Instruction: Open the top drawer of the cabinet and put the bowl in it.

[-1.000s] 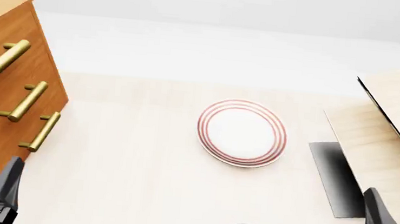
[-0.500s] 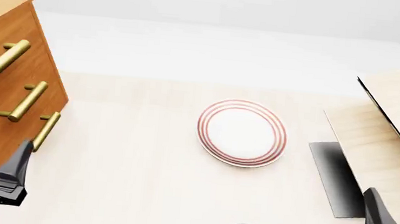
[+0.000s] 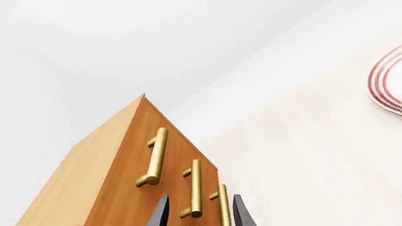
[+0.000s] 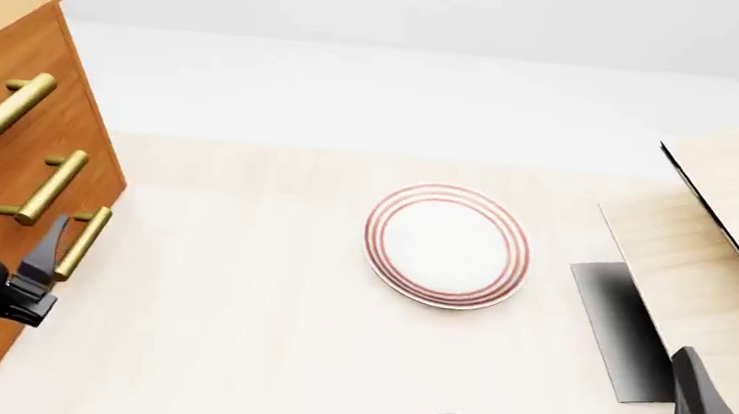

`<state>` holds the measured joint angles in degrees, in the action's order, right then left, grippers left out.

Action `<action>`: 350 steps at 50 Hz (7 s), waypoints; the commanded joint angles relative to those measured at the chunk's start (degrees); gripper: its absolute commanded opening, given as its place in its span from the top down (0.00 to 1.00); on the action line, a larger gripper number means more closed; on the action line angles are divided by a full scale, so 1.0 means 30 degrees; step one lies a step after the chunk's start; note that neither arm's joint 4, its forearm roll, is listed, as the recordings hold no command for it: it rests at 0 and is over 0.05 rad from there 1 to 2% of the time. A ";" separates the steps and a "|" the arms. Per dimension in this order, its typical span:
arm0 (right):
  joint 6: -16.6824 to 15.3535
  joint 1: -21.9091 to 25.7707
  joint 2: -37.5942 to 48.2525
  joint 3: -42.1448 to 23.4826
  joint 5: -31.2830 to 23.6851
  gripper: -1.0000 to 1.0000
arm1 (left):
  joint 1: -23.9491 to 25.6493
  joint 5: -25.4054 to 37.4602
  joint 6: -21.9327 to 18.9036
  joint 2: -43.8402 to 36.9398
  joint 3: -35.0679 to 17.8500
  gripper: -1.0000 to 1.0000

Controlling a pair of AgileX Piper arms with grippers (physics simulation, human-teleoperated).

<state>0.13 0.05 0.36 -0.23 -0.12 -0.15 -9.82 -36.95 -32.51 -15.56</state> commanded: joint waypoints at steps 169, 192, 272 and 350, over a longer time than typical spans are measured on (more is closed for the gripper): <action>-0.0017 -0.0007 -0.0012 0.0010 0.0021 0.00 | -0.3509 -1.3875 -1.4972 -1.3653 -0.0910 1.00; -0.0012 -0.0011 -0.0010 0.0010 0.0020 0.00 | -0.1396 -1.3296 -1.4884 -1.3128 -0.0950 1.00; -0.0011 -0.0008 -0.0009 0.0010 0.0020 0.00 | 0.2913 -1.2074 -1.4755 -1.0618 -0.0730 1.00; -0.0014 -0.0009 -0.0010 0.0010 0.0020 0.00 | 0.4995 -0.6305 -1.0204 -0.6199 -0.1751 0.00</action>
<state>0.13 0.05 0.35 -0.23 -0.12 15.21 -38.07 -74.50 -56.58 -18.31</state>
